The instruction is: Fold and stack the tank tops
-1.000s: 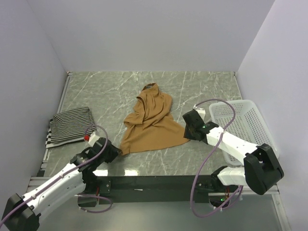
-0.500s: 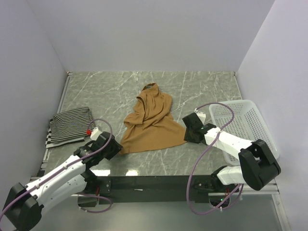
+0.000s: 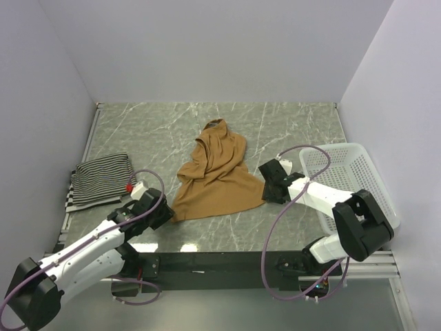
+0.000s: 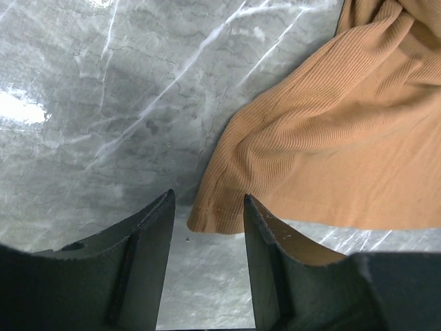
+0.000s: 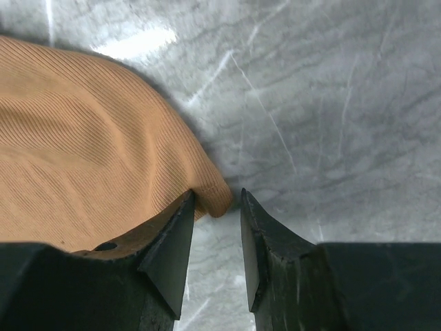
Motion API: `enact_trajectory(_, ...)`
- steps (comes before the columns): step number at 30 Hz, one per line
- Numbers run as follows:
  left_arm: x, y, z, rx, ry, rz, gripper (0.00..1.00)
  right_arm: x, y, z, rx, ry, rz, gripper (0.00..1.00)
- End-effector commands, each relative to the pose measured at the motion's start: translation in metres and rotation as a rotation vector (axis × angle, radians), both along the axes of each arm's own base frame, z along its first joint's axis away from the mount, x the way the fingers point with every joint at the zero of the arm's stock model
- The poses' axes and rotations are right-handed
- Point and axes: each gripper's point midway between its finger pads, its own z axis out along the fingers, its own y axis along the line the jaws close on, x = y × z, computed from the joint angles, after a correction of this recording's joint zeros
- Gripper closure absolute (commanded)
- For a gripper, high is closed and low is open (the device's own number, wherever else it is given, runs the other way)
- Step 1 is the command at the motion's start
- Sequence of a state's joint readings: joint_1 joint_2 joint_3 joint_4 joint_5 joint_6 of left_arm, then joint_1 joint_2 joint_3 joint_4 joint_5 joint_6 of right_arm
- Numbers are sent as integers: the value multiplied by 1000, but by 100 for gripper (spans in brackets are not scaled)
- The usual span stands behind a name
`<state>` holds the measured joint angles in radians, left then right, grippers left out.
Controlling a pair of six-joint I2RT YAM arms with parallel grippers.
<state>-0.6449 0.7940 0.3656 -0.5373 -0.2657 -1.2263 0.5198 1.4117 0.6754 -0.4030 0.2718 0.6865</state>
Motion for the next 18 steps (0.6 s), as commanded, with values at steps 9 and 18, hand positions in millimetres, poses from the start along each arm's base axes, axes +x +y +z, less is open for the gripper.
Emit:
enact_trajectory(9, 6, -10, -1, -2, -18, -64, 58, 18, 7, 5, 7, -20, -10, 60)
enact_trajectory(18, 0, -10, -21, 36, 40, -102, 59, 24, 10, 5, 16, -8, -10, 64)
